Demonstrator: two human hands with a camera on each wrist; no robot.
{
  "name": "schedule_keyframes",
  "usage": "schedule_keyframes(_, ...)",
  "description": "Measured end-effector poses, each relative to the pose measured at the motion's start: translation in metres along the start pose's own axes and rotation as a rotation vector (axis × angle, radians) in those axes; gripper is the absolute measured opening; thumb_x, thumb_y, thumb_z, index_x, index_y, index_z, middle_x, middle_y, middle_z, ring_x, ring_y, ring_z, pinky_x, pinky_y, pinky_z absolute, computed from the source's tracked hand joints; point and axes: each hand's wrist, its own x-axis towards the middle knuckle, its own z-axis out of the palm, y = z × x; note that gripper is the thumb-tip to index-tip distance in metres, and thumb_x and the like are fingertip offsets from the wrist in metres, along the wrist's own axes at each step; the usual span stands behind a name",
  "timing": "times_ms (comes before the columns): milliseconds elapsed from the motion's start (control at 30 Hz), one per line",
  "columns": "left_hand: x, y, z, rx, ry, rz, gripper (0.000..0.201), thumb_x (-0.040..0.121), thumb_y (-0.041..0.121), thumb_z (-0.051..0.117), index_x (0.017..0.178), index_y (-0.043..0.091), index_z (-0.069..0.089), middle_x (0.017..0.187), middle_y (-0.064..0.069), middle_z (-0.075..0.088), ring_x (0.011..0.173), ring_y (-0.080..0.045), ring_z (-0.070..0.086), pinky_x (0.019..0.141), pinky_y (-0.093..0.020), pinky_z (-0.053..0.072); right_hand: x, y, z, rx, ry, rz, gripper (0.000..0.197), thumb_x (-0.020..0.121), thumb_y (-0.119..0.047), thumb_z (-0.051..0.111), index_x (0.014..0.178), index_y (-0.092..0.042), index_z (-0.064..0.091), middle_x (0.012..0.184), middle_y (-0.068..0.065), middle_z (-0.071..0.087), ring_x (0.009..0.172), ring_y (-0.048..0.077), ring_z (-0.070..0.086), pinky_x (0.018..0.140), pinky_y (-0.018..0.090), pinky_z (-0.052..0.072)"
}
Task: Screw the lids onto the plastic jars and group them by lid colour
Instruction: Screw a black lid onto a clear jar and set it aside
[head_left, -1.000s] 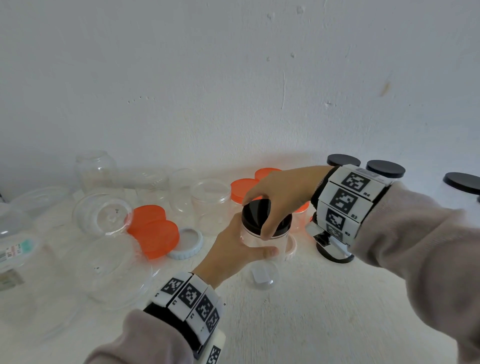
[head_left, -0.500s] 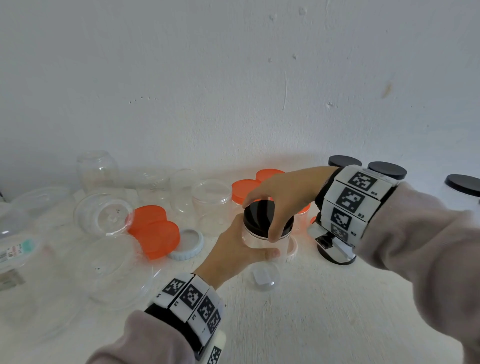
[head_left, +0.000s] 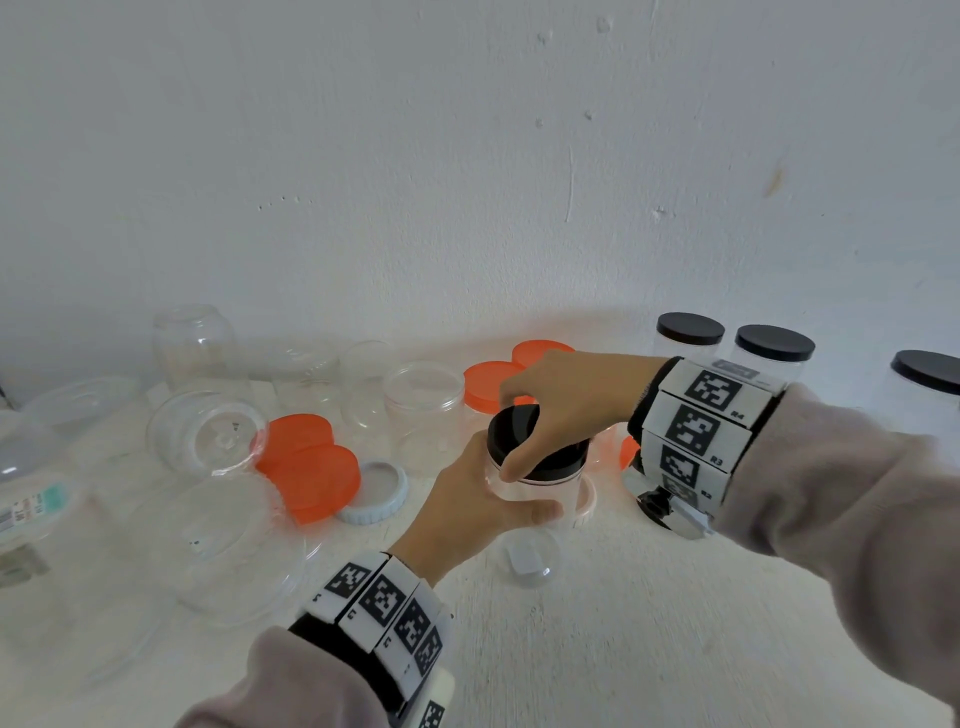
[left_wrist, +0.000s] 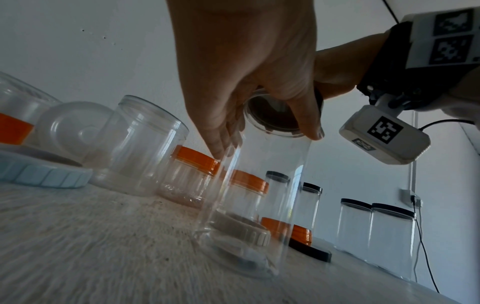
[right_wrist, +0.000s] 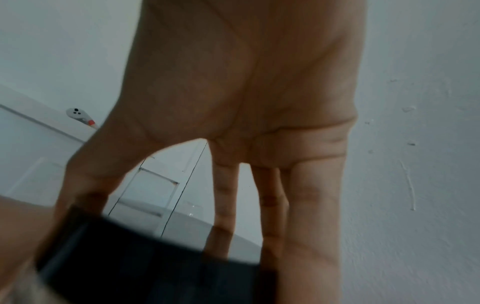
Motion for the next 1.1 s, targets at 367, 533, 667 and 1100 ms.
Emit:
schedule_keyframes(367,0.002,-0.002,0.002,0.021,0.027,0.016,0.086,0.062,0.036,0.089,0.134,0.034,0.041,0.124,0.02,0.057,0.114,0.003,0.051,0.079,-0.009,0.037,-0.003,0.001,-0.012,-0.052,-0.099,-0.13,0.079,0.055,-0.063,0.077,0.126,-0.054,0.043,0.125,-0.013,0.047,0.113,0.018,0.053,0.091,0.04,0.051)
schedule_keyframes(533,0.001,-0.005,0.003,0.024,0.041,0.016,0.083,0.061,0.037,0.089,0.131,0.035,0.043,0.118,0.021,0.059,0.107,0.01,0.053,0.074,-0.006,0.041,-0.002,0.004,-0.004,0.01,-0.033,-0.115,0.072,0.049,-0.072,0.071,0.114,-0.049,0.051,0.114,-0.012,0.056,0.098,0.017,0.063,0.081,0.039,0.057)
schedule_keyframes(667,0.0,-0.004,0.005,0.054,0.058,0.018,0.078,0.061,0.042,0.088,0.124,0.04,0.042,0.112,0.025,0.058,0.098,0.019,0.052,0.067,0.001,0.042,0.0,0.008,0.01,0.105,0.071,-0.054,0.072,0.048,-0.083,0.064,0.104,-0.04,0.055,0.098,-0.011,0.059,0.081,0.016,0.068,0.069,0.035,0.06)
schedule_keyframes(1100,0.001,-0.006,0.004,0.03,0.052,0.022,0.08,0.06,0.039,0.089,0.126,0.038,0.043,0.114,0.024,0.058,0.098,0.021,0.05,0.069,0.005,0.038,-0.003,0.012,-0.005,0.075,-0.063,-0.162,0.077,0.062,-0.059,0.078,0.131,-0.05,0.046,0.128,-0.021,0.046,0.123,0.01,0.044,0.102,0.038,0.042)
